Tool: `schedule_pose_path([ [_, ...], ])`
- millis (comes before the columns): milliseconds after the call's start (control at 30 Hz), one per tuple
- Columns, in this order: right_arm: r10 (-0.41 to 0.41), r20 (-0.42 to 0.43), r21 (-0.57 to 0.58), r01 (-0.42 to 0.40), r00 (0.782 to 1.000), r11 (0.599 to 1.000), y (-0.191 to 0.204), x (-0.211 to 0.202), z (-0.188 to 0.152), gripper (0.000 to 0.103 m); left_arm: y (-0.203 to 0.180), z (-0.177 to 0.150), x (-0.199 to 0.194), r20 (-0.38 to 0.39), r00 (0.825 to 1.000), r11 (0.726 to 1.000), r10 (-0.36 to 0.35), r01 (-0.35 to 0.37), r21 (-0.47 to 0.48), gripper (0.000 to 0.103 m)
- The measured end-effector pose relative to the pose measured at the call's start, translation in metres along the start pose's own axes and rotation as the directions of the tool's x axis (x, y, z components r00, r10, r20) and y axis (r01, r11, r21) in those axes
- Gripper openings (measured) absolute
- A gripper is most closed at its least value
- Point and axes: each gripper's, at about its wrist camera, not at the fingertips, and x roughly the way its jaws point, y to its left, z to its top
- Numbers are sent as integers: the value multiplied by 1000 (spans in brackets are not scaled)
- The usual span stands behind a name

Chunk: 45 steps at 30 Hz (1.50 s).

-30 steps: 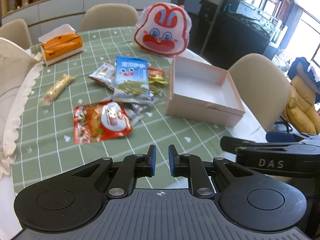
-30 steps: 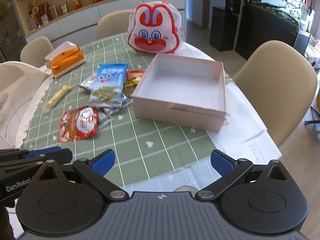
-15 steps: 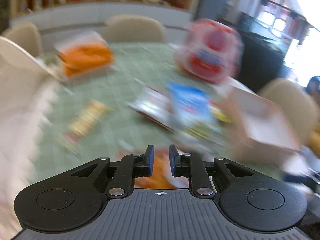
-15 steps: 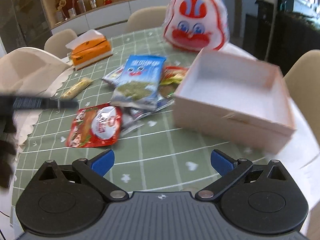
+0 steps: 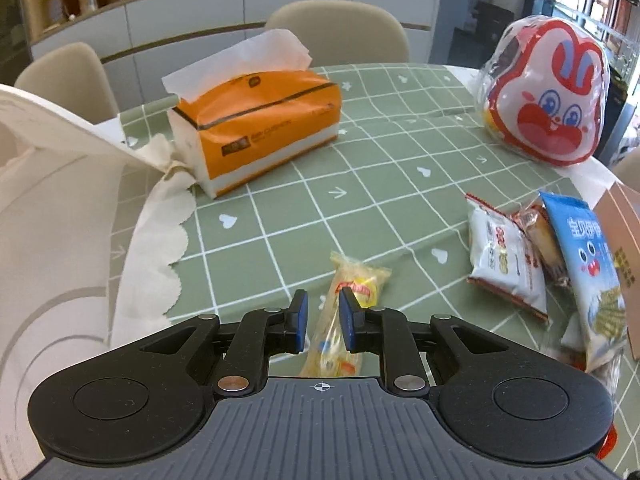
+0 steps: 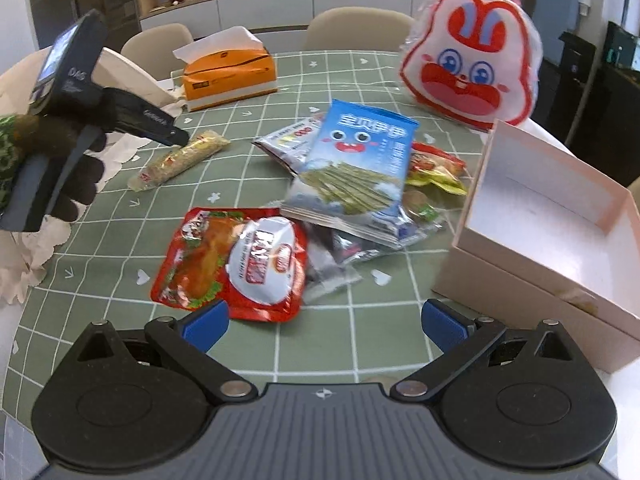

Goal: Organize snacks
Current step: 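Grasp the yellow snack stick with left tool while right tool grasps the red duck pack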

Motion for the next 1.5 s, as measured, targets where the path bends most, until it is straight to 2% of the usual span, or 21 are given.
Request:
schedule_pose_path([
  [133, 32, -19, -20, -32, 999, 999, 2, 12, 1, 102, -4, 5, 7, -5, 999, 999, -38, 38, 13, 21],
  [200, 51, -19, -39, -52, 999, 998, 3, 18, 4, 102, -6, 5, 9, -30, 996, 997, -83, 83, -3, 28],
  [233, 61, -20, -50, -62, 998, 997, 4, 23, 6, 102, -8, 5, 10, -31, 995, 996, -95, 95, 0, 28],
  [300, 84, -19, -65, -85, 996, 994, 7, 31, 10, 98, -14, 3, 13, -31, 997, 997, -70, 71, 41, 34],
  [400, 111, -34, -80, -114, 993, 990, 13, 45, 15, 90, -17, 3, 15, -20, 1000, 998, -20, 21, 57, 35],
  [500, 127, -49, -76, -130, 991, 989, 18, 50, 18, 68, -21, 3, 15, -15, 1000, 998, 6, -5, 68, 34],
  [533, 136, -41, -82, -139, 990, 987, 19, 47, 18, 54, -22, 3, 15, -10, 1000, 997, 15, -14, 82, 34],
  [567, 143, -39, -84, -146, 989, 986, 18, 44, 18, 49, -24, 1, 14, -4, 1000, 995, 25, -24, 98, 34],
  [600, 153, -43, -76, -156, 987, 985, 16, 42, 18, 39, -26, 0, 13, 0, 999, 994, 34, -34, 107, 33],
  [733, 185, -74, -26, -187, 980, 982, 0, 32, 8, 17, -37, -9, 3, -12, 997, 990, 70, -68, 121, 32],
  [800, 185, -80, -5, -186, 979, 983, -11, 23, -1, 17, -42, -15, -6, -28, 998, 993, 58, -55, 104, 32],
  [967, 168, -83, -4, -169, 982, 986, -32, 3, -21, 17, -55, -45, -32, -73, 995, 998, -63, 64, 9, 31],
  [1067, 160, -61, -63, -164, 985, 985, -31, -4, -18, 18, -64, -67, -53, -67, 996, 998, -57, 55, -32, 27],
  [1100, 156, -47, -89, -160, 987, 983, -28, -4, -13, 21, -65, -73, -59, -67, 996, 997, -60, 57, -55, 27],
  [1167, 154, -26, -113, -156, 988, 981, -18, 0, -1, 35, -64, -86, -69, -75, 995, 992, -63, 54, -111, 27],
  [1233, 160, -9, -110, -160, 987, 981, -5, 9, 14, 63, -64, -96, -79, -82, 995, 987, -60, 47, -153, 27],
  [1433, 5, -4, -86, -5, 1000, 996, 44, 54, 47, 67, -59, -114, -95, -104, 987, 966, -122, 95, -239, 27],
  [1500, -1, -19, -87, -1, 1000, 996, 53, 64, 50, 68, -59, -120, -98, -107, 984, 961, -145, 115, -251, 27],
])
